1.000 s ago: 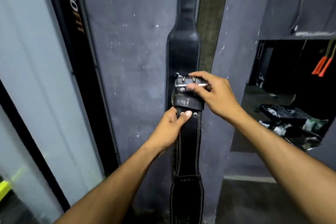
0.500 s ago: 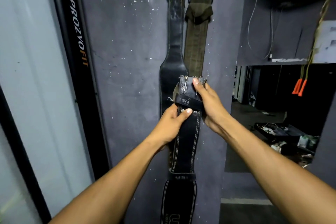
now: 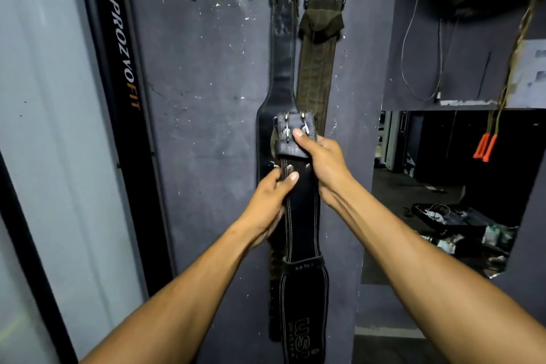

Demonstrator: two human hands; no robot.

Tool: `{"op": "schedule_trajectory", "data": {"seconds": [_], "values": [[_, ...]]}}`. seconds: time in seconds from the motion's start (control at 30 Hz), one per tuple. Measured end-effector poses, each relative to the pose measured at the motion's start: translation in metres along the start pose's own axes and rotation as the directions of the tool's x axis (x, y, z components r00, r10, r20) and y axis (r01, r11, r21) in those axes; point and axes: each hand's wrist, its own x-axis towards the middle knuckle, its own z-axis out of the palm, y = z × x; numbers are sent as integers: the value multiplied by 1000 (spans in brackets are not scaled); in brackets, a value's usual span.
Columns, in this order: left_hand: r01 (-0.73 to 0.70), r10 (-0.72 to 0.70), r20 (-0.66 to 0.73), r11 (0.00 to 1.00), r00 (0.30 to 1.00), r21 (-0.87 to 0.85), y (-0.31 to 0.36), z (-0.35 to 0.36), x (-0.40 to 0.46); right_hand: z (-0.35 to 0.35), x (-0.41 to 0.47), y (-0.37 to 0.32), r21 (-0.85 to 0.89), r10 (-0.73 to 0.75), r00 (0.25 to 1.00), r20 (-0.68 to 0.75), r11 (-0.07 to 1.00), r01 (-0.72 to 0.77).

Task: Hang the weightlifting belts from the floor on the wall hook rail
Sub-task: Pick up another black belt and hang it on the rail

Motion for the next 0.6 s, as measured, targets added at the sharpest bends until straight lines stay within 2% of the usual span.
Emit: {"op": "schedule_trajectory", "data": {"seconds": [0.1, 0.2, 0.3, 0.4, 0.6], "values": [[45, -48, 38, 995, 998, 91, -30, -10, -10, -1, 19, -22, -4, -77, 997, 8, 997, 77], [21, -19, -43, 998, 999, 57, -40, -6, -8, 2, 31, -38, -9, -98, 995, 4, 995, 98], [37, -36, -25, 998, 999, 43, -39, -5, -2, 4, 41, -48, 23, -78, 997, 7, 997, 78], [62, -74, 65, 983, 995, 174, -56, -8, -15, -1, 49, -57, 32, -51, 998, 38, 998, 49], [65, -74, 42, 983, 996, 169, -70, -5, -25, -7, 58, -61, 35, -15, 1000, 4, 999, 14]]}}
